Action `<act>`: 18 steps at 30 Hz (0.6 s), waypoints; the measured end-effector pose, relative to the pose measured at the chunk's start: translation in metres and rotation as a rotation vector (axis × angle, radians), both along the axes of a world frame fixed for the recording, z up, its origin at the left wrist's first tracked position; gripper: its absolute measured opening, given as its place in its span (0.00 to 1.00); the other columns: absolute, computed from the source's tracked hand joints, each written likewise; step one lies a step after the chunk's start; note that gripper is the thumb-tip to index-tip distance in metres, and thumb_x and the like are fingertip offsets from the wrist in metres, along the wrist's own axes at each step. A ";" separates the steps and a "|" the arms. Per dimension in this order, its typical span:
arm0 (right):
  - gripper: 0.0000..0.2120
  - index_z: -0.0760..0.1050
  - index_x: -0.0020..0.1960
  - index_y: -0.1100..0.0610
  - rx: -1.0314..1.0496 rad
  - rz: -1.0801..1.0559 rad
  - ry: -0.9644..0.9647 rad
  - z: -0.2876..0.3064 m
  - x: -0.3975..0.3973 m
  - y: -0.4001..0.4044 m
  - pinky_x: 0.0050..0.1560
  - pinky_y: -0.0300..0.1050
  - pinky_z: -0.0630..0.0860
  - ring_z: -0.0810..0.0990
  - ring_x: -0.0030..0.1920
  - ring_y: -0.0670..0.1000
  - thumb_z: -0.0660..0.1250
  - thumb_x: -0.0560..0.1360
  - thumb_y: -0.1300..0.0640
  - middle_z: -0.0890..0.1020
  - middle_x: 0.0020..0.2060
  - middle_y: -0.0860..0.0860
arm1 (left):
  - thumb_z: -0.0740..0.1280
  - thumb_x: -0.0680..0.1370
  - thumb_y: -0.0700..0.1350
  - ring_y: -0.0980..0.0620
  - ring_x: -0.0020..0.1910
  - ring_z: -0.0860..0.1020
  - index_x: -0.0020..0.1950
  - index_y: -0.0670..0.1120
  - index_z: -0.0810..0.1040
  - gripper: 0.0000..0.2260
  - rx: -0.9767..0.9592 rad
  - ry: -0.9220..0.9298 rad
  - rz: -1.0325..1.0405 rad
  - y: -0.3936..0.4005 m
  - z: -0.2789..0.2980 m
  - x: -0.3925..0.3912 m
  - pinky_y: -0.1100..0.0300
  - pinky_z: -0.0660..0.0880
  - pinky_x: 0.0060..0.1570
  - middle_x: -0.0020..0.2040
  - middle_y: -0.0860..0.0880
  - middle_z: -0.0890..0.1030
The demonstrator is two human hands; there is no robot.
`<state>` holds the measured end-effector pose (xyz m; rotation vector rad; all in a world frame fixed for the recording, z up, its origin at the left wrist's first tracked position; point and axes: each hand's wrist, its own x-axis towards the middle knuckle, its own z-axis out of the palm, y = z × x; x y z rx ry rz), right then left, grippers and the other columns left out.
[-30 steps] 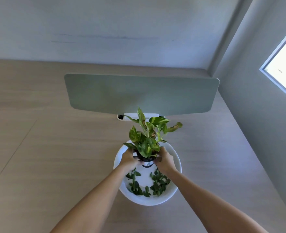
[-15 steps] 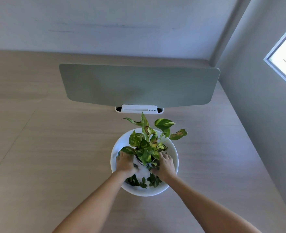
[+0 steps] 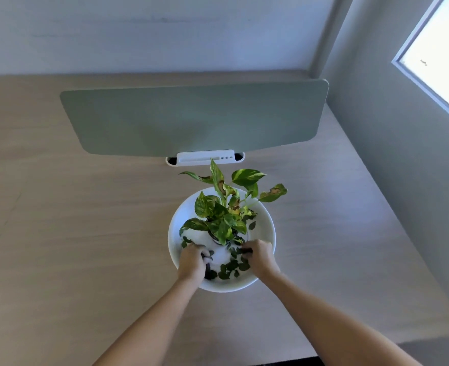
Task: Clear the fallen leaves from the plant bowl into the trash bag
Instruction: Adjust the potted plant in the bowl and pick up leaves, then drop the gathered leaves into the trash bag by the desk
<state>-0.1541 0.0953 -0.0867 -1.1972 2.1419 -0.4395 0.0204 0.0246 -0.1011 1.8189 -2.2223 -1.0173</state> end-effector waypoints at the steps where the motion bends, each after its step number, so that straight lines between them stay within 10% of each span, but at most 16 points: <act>1: 0.11 0.83 0.51 0.60 -0.031 -0.095 -0.058 0.003 0.000 0.000 0.48 0.44 0.79 0.80 0.45 0.54 0.66 0.73 0.68 0.84 0.45 0.56 | 0.69 0.73 0.36 0.53 0.45 0.75 0.46 0.39 0.82 0.05 0.032 0.074 0.063 -0.001 0.000 0.000 0.66 0.69 0.47 0.45 0.49 0.79; 9: 0.11 0.80 0.49 0.66 -0.194 -0.833 -0.840 0.022 -0.016 0.016 0.42 0.43 0.83 0.85 0.42 0.56 0.75 0.67 0.68 0.84 0.44 0.60 | 0.70 0.71 0.29 0.49 0.40 0.79 0.42 0.36 0.80 0.04 0.750 0.825 0.695 0.001 0.029 -0.008 0.67 0.80 0.31 0.40 0.43 0.81; 18: 0.12 0.76 0.55 0.74 -0.447 -0.898 -1.125 0.060 -0.080 0.109 0.35 0.36 0.81 0.82 0.40 0.55 0.66 0.72 0.74 0.82 0.40 0.60 | 0.63 0.77 0.31 0.52 0.32 0.83 0.42 0.39 0.76 0.06 1.054 0.992 0.588 0.070 0.068 -0.090 0.66 0.80 0.27 0.29 0.46 0.83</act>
